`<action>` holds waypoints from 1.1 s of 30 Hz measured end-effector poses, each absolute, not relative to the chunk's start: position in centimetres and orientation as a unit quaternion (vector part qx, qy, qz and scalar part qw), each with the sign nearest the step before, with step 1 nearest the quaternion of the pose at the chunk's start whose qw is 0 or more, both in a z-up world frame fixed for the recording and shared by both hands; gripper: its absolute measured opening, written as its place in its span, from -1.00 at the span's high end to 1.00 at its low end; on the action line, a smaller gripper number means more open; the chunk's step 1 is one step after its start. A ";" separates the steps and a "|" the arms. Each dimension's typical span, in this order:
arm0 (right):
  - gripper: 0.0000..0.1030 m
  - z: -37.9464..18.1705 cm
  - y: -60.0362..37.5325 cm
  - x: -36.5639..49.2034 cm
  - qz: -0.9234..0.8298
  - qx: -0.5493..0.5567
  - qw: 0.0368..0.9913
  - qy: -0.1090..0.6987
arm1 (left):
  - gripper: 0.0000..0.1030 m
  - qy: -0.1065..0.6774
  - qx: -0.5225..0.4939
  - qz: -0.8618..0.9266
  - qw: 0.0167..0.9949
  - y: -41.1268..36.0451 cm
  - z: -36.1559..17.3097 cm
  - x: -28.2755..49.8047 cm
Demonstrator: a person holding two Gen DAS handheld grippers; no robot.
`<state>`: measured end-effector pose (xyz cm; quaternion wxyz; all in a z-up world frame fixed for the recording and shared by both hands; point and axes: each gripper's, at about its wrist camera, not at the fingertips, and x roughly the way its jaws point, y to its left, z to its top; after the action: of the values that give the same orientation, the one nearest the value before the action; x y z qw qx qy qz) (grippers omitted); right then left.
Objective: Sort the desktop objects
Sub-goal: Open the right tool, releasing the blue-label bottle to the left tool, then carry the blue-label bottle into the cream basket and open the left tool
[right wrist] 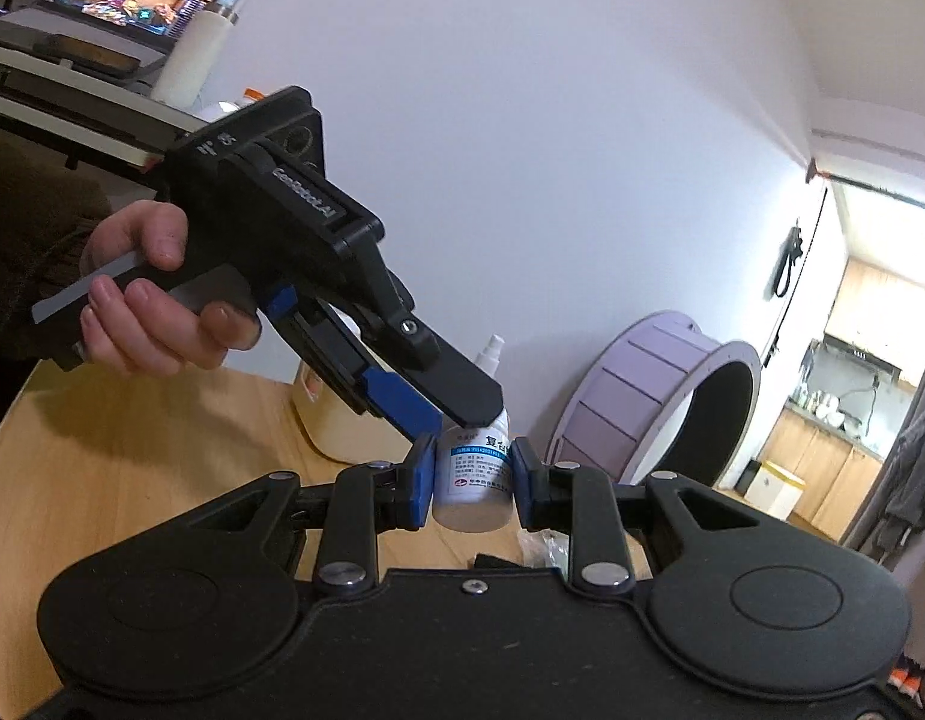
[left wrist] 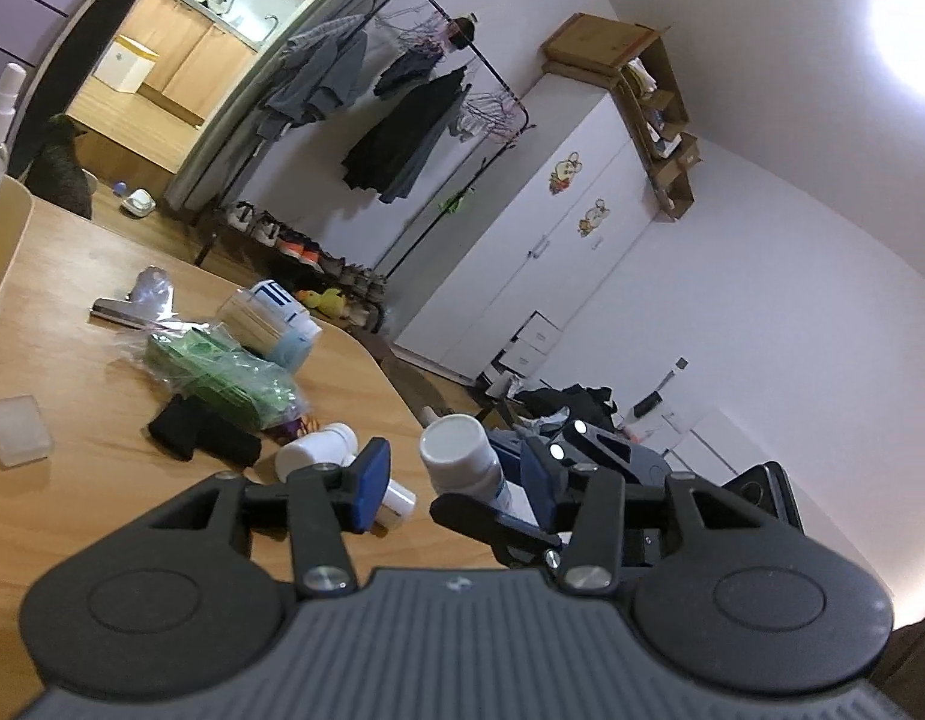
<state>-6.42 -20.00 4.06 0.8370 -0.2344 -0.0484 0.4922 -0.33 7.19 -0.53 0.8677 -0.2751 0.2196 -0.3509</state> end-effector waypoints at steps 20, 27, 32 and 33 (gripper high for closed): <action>-0.73 3.8 -20.0 -2.9 0.455 -0.162 0.875 0.036 | 0.52 0.156 -0.160 -0.160 0.961 11.3 3.6 -2.8; -0.81 3.3 -20.9 0.7 0.397 -0.072 0.907 0.122 | 0.52 0.205 -0.087 -0.015 0.975 13.7 3.1 -2.7; -0.95 3.0 -21.1 1.8 0.381 -0.040 0.912 0.147 | 0.51 0.234 -0.033 0.019 0.971 13.0 2.2 -2.0; -0.97 2.8 -21.1 2.0 0.376 -0.034 0.913 0.152 | 0.51 0.239 -0.027 0.021 0.970 12.9 2.1 -1.8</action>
<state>2.03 -21.08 2.84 0.9133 -0.0340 0.1524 0.3763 -1.82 12.91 2.12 0.9704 -0.0265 0.2393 0.0206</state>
